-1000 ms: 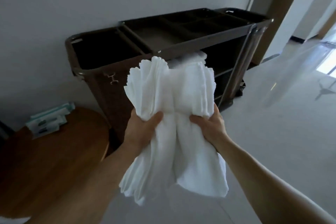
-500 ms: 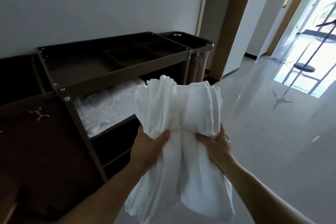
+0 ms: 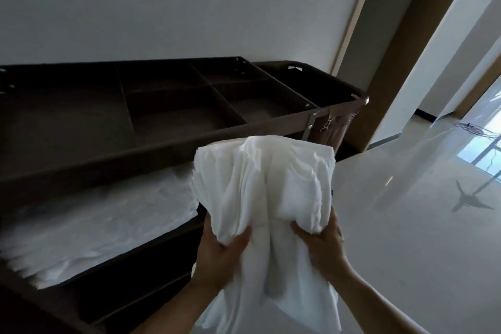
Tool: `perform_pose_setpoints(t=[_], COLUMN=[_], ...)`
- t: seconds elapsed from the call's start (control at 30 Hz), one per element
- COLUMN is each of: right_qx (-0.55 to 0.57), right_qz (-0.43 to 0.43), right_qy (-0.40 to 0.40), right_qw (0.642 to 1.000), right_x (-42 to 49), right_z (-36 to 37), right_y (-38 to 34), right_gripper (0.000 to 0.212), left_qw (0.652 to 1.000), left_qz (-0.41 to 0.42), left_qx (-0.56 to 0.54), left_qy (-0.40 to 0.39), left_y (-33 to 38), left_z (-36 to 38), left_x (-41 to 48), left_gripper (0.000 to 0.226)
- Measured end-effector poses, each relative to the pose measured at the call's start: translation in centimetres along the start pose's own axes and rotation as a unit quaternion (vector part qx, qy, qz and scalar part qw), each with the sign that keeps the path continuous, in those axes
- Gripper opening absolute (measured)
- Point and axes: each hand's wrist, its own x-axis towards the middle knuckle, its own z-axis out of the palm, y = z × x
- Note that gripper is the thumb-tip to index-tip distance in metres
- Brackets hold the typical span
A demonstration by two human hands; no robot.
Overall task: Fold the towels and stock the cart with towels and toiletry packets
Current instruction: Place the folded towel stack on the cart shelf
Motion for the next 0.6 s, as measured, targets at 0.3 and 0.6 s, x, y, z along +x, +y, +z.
perform_pose_setpoints(t=[0.3,0.6], right_qx=[-0.024,-0.039], right_qz=[-0.096,-0.018], right_qy=[-0.139,-0.199], right_qw=[0.985,0.979], right_x=[13.0,20.9], right_z=[2.5,6.1], right_y=[9.2,7.5], right_gripper=[0.080,0.059], left_qw=[0.985,0.961], left_qz=[-0.033,-0.077], left_qx=[-0.034,0.104], left_qy=[0.167,0.245], left_y=[-6.8,-1.7], left_z=[7.4,8.4], left_x=[6.3,14.3], left_gripper=[0.060,0.044])
